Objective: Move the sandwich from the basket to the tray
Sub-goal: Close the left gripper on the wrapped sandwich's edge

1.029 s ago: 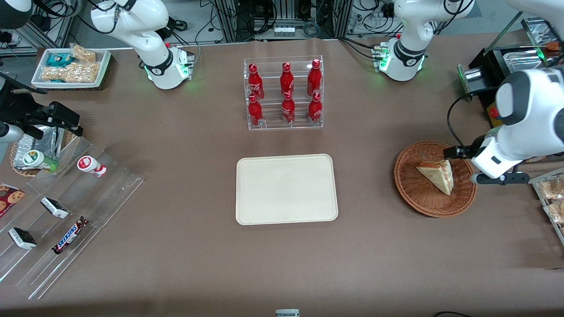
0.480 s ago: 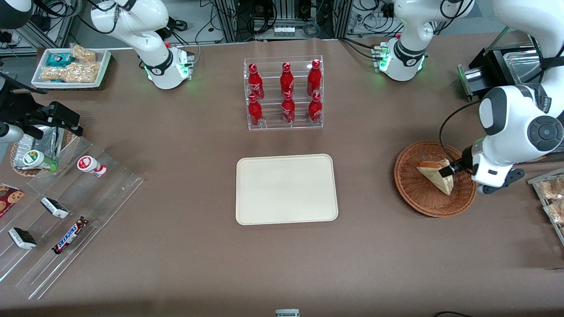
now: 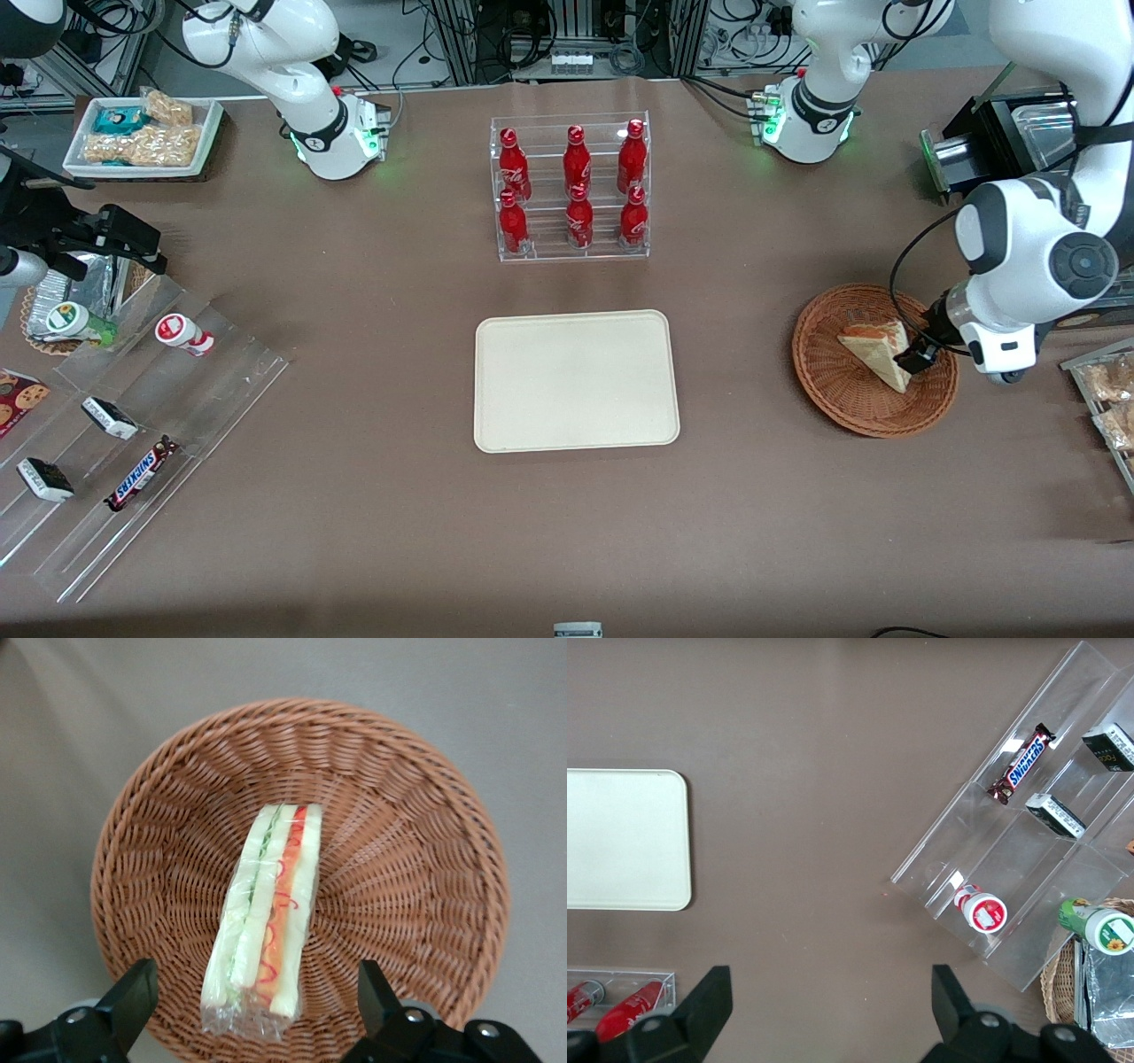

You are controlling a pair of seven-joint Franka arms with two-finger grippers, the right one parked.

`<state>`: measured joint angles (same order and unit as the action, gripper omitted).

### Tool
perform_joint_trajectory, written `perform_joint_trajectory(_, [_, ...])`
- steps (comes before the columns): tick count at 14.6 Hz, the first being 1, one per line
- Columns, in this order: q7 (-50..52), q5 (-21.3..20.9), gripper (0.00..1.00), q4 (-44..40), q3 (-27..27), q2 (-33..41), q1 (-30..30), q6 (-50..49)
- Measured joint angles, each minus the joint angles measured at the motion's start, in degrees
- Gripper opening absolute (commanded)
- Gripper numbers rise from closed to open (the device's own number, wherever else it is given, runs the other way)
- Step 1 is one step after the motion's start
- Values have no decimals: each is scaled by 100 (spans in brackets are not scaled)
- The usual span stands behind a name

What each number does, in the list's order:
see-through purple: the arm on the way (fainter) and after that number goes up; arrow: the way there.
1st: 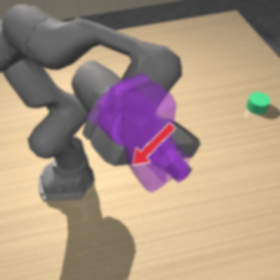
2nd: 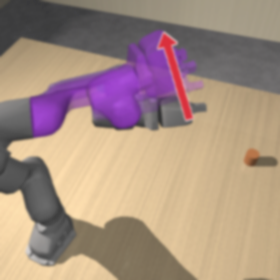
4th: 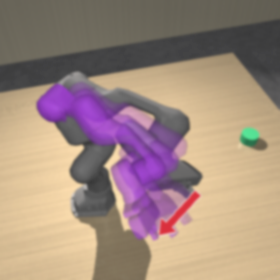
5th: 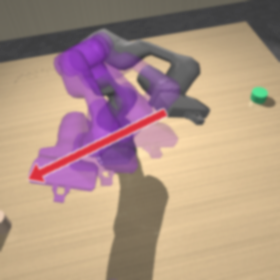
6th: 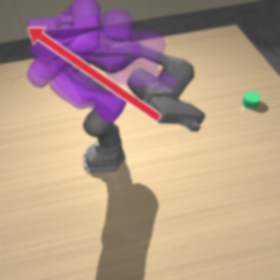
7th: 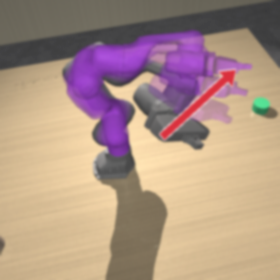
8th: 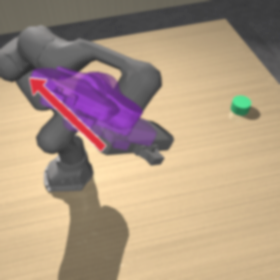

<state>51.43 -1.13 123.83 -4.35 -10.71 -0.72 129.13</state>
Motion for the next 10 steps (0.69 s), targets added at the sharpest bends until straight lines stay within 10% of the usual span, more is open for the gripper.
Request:
perform_joint_trajectory(3, [138,0,87,482,0,-9,0,486])
perform_joint_trajectory(5, [198,8,19,655,0,-46,0,675])
perform_joint_trajectory(6, [259,8,8,672,0,-73,0,701])
perform_joint_trajectory(10, [350,41,3,479,10,-66,-6,647])
